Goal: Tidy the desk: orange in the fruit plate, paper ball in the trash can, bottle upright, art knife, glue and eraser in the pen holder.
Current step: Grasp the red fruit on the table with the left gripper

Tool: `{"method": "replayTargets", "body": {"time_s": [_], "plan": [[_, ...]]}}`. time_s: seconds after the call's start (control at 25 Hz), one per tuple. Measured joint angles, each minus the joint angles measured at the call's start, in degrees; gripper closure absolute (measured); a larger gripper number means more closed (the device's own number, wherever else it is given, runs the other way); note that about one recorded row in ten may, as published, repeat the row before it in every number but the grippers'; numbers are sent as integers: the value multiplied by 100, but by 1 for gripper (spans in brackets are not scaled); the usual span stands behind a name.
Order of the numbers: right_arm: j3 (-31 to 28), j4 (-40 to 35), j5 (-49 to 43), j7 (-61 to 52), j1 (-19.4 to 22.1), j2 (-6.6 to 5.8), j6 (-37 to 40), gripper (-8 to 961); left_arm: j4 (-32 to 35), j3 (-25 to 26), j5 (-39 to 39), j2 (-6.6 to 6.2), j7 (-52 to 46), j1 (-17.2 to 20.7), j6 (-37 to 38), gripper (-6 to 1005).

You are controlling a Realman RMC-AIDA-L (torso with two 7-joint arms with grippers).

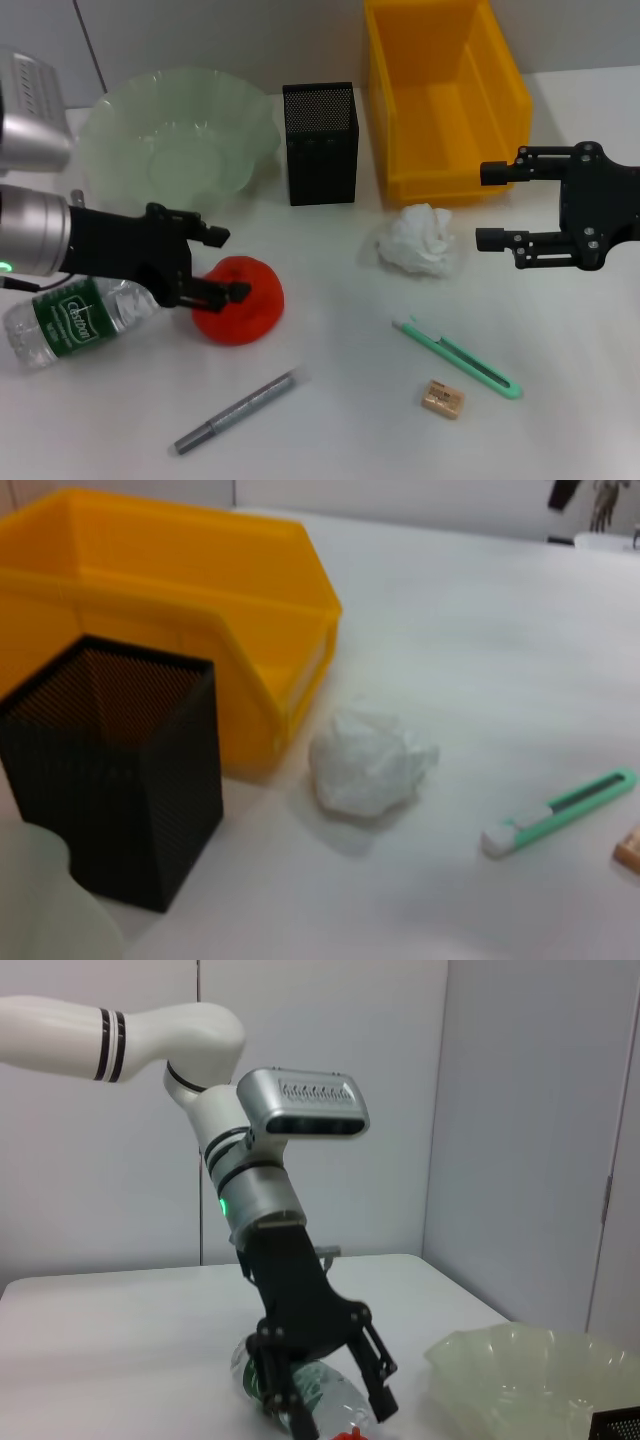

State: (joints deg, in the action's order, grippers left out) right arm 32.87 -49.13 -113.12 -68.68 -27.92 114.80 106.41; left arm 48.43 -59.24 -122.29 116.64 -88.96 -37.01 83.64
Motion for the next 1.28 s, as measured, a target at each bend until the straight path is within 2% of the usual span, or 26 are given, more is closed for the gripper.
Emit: {"method": "replayTargets", "body": {"time_s": [0.04, 0.08, 0.2, 0.28, 0.36, 0.56, 1.0, 1.28], "plan": [[0, -1, 0, -1, 0, 0, 0, 255, 0, 0, 0, 0, 0, 0, 0, 279], [0, -4, 0, -1, -1, 0, 0, 255, -5, -26, -237, 114, 27, -42, -52, 281], [3, -14, 0, -2, -6, 0, 0, 255, -35, -80, -347, 161, 36, -67, -186, 284], [7, -18, 0, -3, -9, 0, 0, 255, -35, -80, -347, 161, 36, -67, -186, 287], [9, -18, 0, -4, -9, 0, 0, 255, -127, -399, -362, 184, -6, -84, -599, 289], [14, -32, 0, -5, -11, 10, 2, 256, -225, -665, -373, 191, -102, -122, -881, 295], [0, -36, 0, -5, -12, 17, 1, 257, -97, -721, -306, 170, -11, -127, -903, 308], [0, -35, 0, -5, -12, 26, -3, 257, -80, -765, -335, 164, -7, -134, -900, 559]]}}
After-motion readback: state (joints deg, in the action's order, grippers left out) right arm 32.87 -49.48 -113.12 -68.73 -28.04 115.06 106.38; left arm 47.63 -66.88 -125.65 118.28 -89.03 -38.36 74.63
